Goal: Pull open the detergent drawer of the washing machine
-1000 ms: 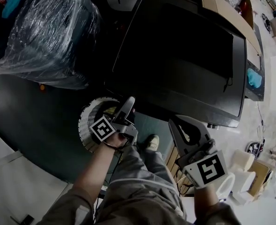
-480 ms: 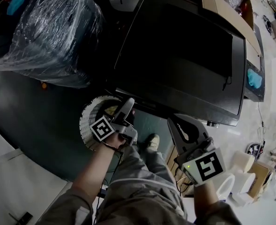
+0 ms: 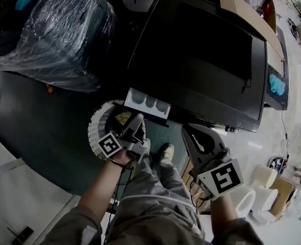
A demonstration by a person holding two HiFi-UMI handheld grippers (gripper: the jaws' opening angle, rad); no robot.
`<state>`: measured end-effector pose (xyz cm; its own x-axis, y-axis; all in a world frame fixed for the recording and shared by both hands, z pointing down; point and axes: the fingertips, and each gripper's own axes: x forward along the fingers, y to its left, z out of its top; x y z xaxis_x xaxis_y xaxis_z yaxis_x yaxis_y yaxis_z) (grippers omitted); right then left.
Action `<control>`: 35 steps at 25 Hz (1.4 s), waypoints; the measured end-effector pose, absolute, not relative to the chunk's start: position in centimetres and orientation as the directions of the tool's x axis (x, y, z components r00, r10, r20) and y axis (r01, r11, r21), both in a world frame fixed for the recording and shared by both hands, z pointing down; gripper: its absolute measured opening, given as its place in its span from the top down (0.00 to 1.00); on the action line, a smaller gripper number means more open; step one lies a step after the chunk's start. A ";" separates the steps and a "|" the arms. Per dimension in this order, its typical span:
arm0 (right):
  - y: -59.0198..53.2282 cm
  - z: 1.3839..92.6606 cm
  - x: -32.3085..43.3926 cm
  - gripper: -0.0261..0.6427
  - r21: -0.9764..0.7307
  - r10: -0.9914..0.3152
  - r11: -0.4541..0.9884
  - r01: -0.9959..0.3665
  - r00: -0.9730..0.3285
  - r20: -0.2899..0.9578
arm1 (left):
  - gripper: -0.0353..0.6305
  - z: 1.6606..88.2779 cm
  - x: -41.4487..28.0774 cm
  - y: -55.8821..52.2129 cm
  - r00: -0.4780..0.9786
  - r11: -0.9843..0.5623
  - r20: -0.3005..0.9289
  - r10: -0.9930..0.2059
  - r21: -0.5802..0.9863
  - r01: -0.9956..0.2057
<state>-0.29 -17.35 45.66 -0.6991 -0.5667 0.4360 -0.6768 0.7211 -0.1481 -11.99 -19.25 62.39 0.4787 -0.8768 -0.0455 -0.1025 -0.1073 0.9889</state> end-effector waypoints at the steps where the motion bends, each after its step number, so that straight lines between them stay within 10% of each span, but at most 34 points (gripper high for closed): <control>1: -17.1 45.7 -0.3 0.91 -0.149 -0.565 0.722 -0.676 -0.699 0.438 | 0.26 62.4 -12.1 -18.8 0.478 -0.107 -0.045 -0.877 0.989 -0.104; 25: -12.5 46.0 -0.5 0.91 -0.119 -0.512 0.762 -0.637 -0.704 0.492 | 0.26 62.7 -13.2 -12.2 0.495 -0.101 -0.028 -0.869 0.988 -0.121; 35: -12.5 42.9 -0.1 0.91 -0.093 -0.526 0.771 -0.630 -0.711 0.466 | 0.26 61.8 -14.5 -10.3 0.511 -0.046 0.154 -0.846 0.933 -0.358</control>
